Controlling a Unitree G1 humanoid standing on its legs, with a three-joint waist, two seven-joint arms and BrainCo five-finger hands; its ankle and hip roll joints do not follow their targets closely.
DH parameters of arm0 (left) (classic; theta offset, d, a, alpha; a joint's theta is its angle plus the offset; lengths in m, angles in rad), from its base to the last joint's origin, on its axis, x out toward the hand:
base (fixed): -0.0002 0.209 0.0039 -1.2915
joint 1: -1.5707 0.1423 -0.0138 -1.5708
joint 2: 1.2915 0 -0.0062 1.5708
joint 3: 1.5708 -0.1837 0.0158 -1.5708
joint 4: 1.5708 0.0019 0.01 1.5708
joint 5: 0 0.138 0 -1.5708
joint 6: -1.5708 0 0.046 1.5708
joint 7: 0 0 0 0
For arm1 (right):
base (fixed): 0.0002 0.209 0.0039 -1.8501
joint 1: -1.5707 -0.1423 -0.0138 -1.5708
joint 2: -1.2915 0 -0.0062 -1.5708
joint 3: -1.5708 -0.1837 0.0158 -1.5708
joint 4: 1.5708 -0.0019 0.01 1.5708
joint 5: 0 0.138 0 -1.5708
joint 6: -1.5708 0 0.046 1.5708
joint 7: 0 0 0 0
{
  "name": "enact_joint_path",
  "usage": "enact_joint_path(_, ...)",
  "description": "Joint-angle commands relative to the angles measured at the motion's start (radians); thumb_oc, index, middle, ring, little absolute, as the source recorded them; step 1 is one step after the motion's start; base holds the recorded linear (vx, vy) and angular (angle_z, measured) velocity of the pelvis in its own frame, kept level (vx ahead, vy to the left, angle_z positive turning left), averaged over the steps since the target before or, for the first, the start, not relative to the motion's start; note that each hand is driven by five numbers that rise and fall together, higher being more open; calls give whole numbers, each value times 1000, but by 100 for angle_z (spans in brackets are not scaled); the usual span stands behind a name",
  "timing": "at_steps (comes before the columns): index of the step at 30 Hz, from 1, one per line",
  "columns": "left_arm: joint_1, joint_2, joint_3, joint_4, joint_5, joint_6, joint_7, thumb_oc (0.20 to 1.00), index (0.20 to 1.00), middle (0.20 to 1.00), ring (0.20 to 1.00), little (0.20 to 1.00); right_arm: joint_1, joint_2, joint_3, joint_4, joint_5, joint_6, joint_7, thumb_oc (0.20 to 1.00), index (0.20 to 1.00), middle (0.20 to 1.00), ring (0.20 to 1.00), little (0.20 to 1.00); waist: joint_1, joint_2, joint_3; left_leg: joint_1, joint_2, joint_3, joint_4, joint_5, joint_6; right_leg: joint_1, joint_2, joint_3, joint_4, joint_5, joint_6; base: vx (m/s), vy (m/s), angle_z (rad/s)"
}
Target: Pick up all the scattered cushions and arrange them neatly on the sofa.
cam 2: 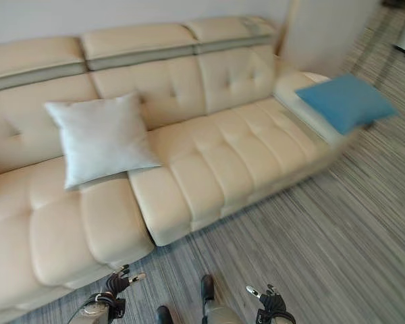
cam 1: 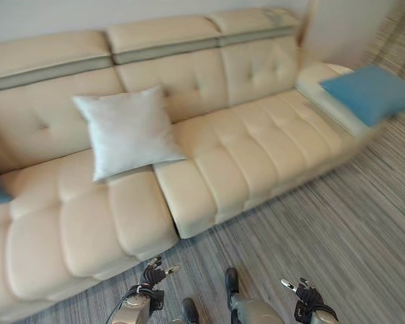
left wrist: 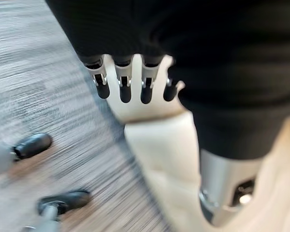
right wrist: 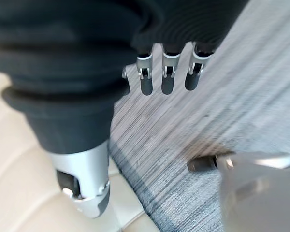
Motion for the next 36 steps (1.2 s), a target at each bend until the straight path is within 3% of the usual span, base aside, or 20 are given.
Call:
enact_joint_path(1, -4, 21, 15, -51, 56, -23, -10, 1000, 1000, 1000, 1000, 1000, -20, -24, -29, -35, 24, -25, -2, 1000, 1000, 1000, 1000, 1000, 38, 22, 10, 39, 3, -77, -7, -99, -81, 97, -71, -156, 67, -106, 12, 9, -27, -87)
enact_joint_path(2, -5, 22, 17, -58, 55, -23, -10, 1000, 1000, 1000, 1000, 1000, -19, -25, -37, -30, 25, -22, -3, 1000, 1000, 1000, 1000, 1000, 45, 21, 7, 49, 7, -45, -7, -99, -81, 103, -84, -211, 83, -111, 11, 17, -17, -103)
enact_joint_path(3, -5, 22, 16, -58, 55, -22, -10, 1000, 1000, 1000, 1000, 1000, -18, -25, -37, -31, 25, -22, -3, 1000, 1000, 1000, 1000, 1000, 47, 21, 8, 51, 7, -44, -7, -100, -81, 103, -84, -210, 85, -112, 12, 28, -40, -131)
enact_joint_path(4, -4, 25, 17, -71, 56, -20, -13, 1000, 1000, 1000, 1000, 1000, -16, -25, -46, -24, 26, -18, -2, 1000, 1000, 1000, 1000, 1000, 56, 22, 4, 63, 9, -7, -7, -102, -82, 115, -98, -269, 96, -114, 14, 68, -137, -118)
enact_joint_path(5, -9, 24, 11, -81, 67, -14, -23, 1000, 1000, 1000, 1000, 1000, -13, -27, -58, -13, 35, -12, -2, 1000, 1000, 1000, 1000, 1000, 53, 13, -11, 79, 6, 39, -7, -107, -89, 146, -80, -282, 19, -92, 25, 98, -175, -95)
enact_joint_path(9, -23, 4, 2, -70, 66, -14, -24, 1000, 1000, 1000, 1000, 1000, 1, -46, -66, 6, 29, -9, -1, 1000, 1000, 1000, 1000, 1000, 30, 20, -38, 89, 19, 56, 25, -109, -110, 192, -33, -226, -87, -86, 20, 113, -228, -61)
enact_joint_path(13, -37, -13, -5, -72, 37, -16, -22, 1000, 1000, 1000, 1000, 1000, 1, -60, -71, -11, 46, -14, 0, 1000, 1000, 1000, 1000, 1000, 8, 32, -39, 103, 42, 72, 46, -106, -130, 209, -9, -185, -101, -97, 7, 78, -232, -34)
enact_joint_path(16, -50, -41, -29, -71, 6, -14, -27, 1000, 1000, 1000, 1000, 1000, 0, -79, -78, 0, 56, -16, -3, 1000, 1000, 1000, 1000, 1000, -28, 45, -34, 95, 110, 96, 181, -119, -169, 240, 24, -143, -96, -156, -34, 101, -362, -33)
enact_joint_path(17, -50, -41, -29, -71, 6, -14, -27, 1000, 1000, 1000, 1000, 1000, 0, -79, -78, 0, 56, -16, -3, 1000, 1000, 1000, 1000, 1000, -28, 45, -33, 92, 114, 96, 189, -122, -171, 240, 26, -143, -97, -157, -35, 64, -309, -34)
enact_joint_path(18, -52, -45, -33, -75, -2, -14, -27, 1000, 1000, 1000, 1000, 1000, 0, -83, -75, 8, 55, -18, -3, 1000, 1000, 1000, 1000, 1000, -28, 41, -27, 78, 137, 95, 257, -100, -185, 252, 34, -134, -100, -169, -47, 71, -258, -25)
enact_joint_path(19, -55, -45, -35, -75, -10, -16, -24, 1000, 1000, 1000, 1000, 1000, -4, -91, -70, 11, 49, -17, -5, 1000, 1000, 1000, 1000, 1000, -21, 39, -18, 60, 162, 72, 335, -83, -199, 263, 47, -120, -104, -181, -61, 95, -307, -19)
enact_joint_path(20, -54, -49, -39, -77, -17, -17, -23, 1000, 1000, 1000, 1000, 1000, -6, -96, -65, 17, 43, -16, -4, 1000, 1000, 1000, 1000, 1000, -16, 38, -12, 49, 165, 50, 365, -70, -202, 268, 50, -111, -105, -186, -66, 86, -242, -37)
enact_joint_path(21, -45, -49, -40, -99, -37, -21, -19, 1000, 1000, 1000, 1000, 1000, -8, -104, -61, 20, 33, -12, -5, 1000, 1000, 1000, 1000, 1000, -4, 39, -6, 27, 154, -15, 399, -52, -201, 273, 56, -95, -102, -194, -74, 64, -160, -64)
enact_joint_path(23, -23, -49, -38, -118, -51, -18, -17, 1000, 1000, 1000, 1000, 1000, -13, -113, -54, 20, 21, -3, -4, 1000, 1000, 1000, 1000, 1000, 19, 36, -5, -22, 90, -155, 394, -79, -173, 273, 58, -58, -105, -196, -77, 61, -114, -69)
enact_joint_path(27, 4, -40, -17, -122, -64, -20, -2, 1000, 1000, 1000, 1000, 1000, -9, -117, -42, 33, 13, 1, 4, 1000, 1000, 1000, 1000, 1000, 50, 25, -7, -57, 15, -330, 294, -125, -138, 265, 63, 24, -94, -197, -72, 99, -66, -82)
enact_joint_path(29, 8, -39, -12, -116, -64, -18, 2, 1000, 1000, 1000, 1000, 1000, -11, -121, -39, 34, 13, 0, 4, 1000, 1000, 1000, 1000, 1000, 56, 25, -11, -82, -26, -400, 197, -83, -131, 260, 69, 39, -105, -187, -75, 107, -27, -55)
enact_joint_path(32, 14, -39, -7, -104, -65, -16, 9, 1000, 1000, 1000, 1000, 1000, -14, -124, -27, 29, 7, 0, 3, 1000, 1000, 1000, 1000, 1000, 60, 33, -10, -110, -56, -449, 101, -18, -132, 264, 84, 57, -113, -186, -78, 149, -3, -19)
enact_joint_path(36, 18, -39, -4, -89, -64, -18, 23, 1000, 1000, 1000, 1000, 1000, -33, -122, 3, 39, -18, -3, 3, 1000, 1000, 1000, 1000, 1000, 92, 42, 6, -181, -104, -585, 12, 63, -154, 278, 114, 116, -113, -203, -80, 188, 32, -35)
